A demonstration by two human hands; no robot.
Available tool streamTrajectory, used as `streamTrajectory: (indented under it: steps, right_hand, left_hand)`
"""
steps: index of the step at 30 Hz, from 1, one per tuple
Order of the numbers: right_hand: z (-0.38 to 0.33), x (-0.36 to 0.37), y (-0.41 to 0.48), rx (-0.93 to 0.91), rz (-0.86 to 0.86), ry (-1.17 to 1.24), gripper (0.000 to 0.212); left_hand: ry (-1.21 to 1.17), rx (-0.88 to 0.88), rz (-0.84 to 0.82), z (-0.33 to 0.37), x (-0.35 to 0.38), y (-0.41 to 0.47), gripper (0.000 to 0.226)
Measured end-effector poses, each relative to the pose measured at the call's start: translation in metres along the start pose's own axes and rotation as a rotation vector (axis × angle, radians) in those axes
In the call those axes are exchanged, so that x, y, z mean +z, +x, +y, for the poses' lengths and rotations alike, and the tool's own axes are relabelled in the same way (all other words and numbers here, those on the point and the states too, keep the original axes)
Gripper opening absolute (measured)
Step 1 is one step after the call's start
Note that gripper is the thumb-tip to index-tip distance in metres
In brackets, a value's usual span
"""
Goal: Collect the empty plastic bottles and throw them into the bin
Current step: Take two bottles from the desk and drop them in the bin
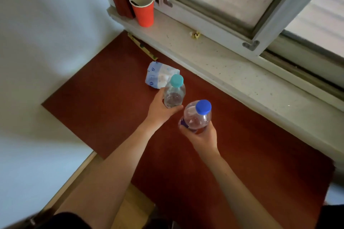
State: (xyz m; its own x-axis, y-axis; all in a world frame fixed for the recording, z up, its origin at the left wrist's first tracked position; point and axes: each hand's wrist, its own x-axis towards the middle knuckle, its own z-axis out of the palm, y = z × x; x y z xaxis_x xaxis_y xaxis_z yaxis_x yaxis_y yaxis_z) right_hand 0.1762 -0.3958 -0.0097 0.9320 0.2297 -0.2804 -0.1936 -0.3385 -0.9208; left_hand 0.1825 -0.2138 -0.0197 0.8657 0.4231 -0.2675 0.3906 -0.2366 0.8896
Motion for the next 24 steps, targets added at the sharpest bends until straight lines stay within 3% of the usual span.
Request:
streamTrajectory:
  steps: [6,12,17,24]
  right_hand:
    - [0.0,-0.012,-0.001,0.019,0.021,-0.025,0.063]
    - [-0.014,-0.016,-0.027,-0.081,-0.034,-0.12,0.055]
    - [-0.029,-0.002,-0.072,-0.098,-0.155,-0.101,0.053]
    - [-0.02,0.043,-0.153,-0.051,-0.449,-0.126,0.043]
  left_hand:
    - [0.029,0.038,0.02,0.017,-0.015,-0.021,0.055]
    - [0.005,-0.009,0.046,0.013,-0.059,-0.086,0.041]
    - [-0.034,-0.138,0.163,-0.011,-0.094,-0.168,0.044]
    - [-0.159,-0.356,0.338,-0.075,-0.118,-0.308,0.051]
